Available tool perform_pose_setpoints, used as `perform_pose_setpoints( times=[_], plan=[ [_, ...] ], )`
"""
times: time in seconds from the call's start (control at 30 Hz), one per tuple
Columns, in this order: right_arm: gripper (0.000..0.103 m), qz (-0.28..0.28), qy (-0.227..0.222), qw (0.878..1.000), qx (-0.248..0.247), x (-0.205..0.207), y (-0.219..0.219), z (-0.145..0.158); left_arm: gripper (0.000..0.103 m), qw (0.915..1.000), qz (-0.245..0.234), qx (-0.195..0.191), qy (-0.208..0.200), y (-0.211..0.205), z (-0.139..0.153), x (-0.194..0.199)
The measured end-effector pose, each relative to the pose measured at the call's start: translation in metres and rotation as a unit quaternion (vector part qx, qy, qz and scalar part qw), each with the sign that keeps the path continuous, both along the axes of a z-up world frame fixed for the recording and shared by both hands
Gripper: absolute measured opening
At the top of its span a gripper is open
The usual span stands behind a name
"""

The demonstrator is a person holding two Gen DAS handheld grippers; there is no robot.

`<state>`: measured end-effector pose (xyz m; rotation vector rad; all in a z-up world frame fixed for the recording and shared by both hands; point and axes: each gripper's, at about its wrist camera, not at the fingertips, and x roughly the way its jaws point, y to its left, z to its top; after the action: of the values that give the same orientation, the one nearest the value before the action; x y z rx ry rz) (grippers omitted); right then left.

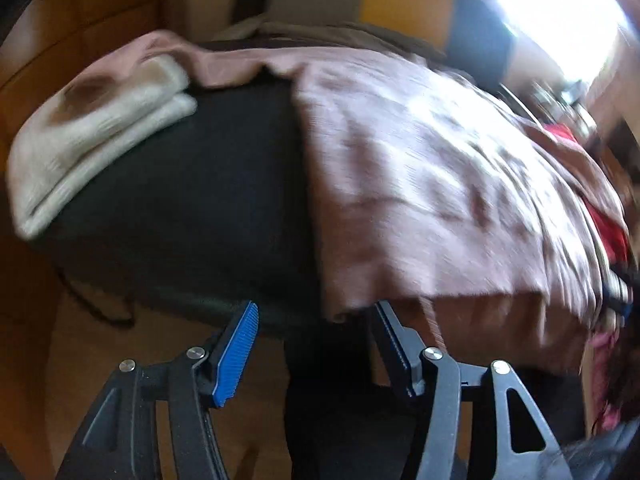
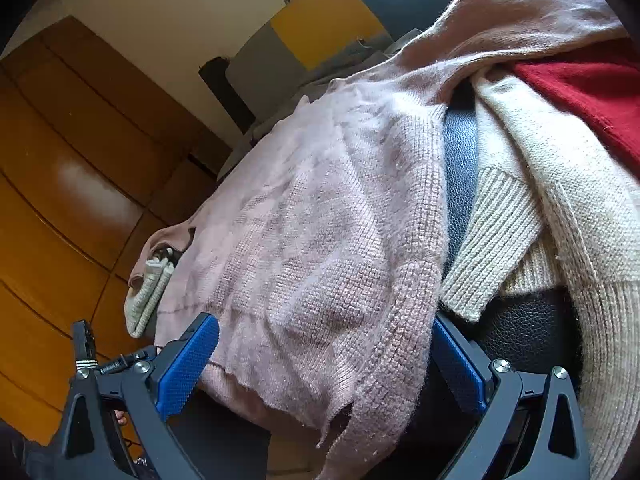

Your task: Fold clothes

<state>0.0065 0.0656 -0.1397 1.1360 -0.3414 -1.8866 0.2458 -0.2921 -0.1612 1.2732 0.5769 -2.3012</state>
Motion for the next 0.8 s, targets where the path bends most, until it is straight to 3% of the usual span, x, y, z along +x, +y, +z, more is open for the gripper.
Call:
perform_pose_setpoints(
  times=[0.1,0.2,0.37,0.43,0.53,0.6,0.7,0.73,0.8],
  plan=[
    [0.103,0.001,0.002,1.000,0.002,0.000,0.004,0.000,0.060,0.9998,-0.004,0.020,0.005,0.005,-0.003,-0.002],
    [0.103,0.000,0.005,1.000,0.000,0.001,0.006,0.000,0.060,0.9968,0.023,0.069,0.033,-0.013,-0.003,0.006],
    [0.103,0.004,0.013,1.000,0.007,0.006,-0.003,0.000,0.060,0.9928,0.080,0.084,0.028,-0.031,-0.012,0.006],
    [0.103,0.002,0.014,1.000,0.007,0.006,-0.004,0.000,0.060,0.9929,0.086,0.078,0.028,-0.029,-0.011,0.004],
    [0.103,0.001,0.015,1.000,0.007,0.006,-0.004,-0.001,0.059,0.9903,0.112,0.054,0.062,-0.023,0.001,0.006],
    [0.103,0.001,0.019,1.000,0.011,0.007,-0.005,-0.001,0.060,0.9900,0.121,0.019,0.070,-0.020,0.010,0.001],
    [0.103,0.004,0.029,0.999,0.022,0.010,-0.010,0.000,0.059,0.9897,0.124,0.033,0.064,-0.029,0.008,-0.013],
    [0.103,0.005,0.033,0.999,0.025,0.010,-0.012,0.000,0.057,0.9892,0.124,0.038,0.069,-0.032,0.009,-0.015],
    [0.103,0.006,0.041,0.999,0.032,0.012,-0.014,0.000,0.014,0.9882,0.123,0.047,0.078,-0.039,0.012,-0.020]
  ],
)
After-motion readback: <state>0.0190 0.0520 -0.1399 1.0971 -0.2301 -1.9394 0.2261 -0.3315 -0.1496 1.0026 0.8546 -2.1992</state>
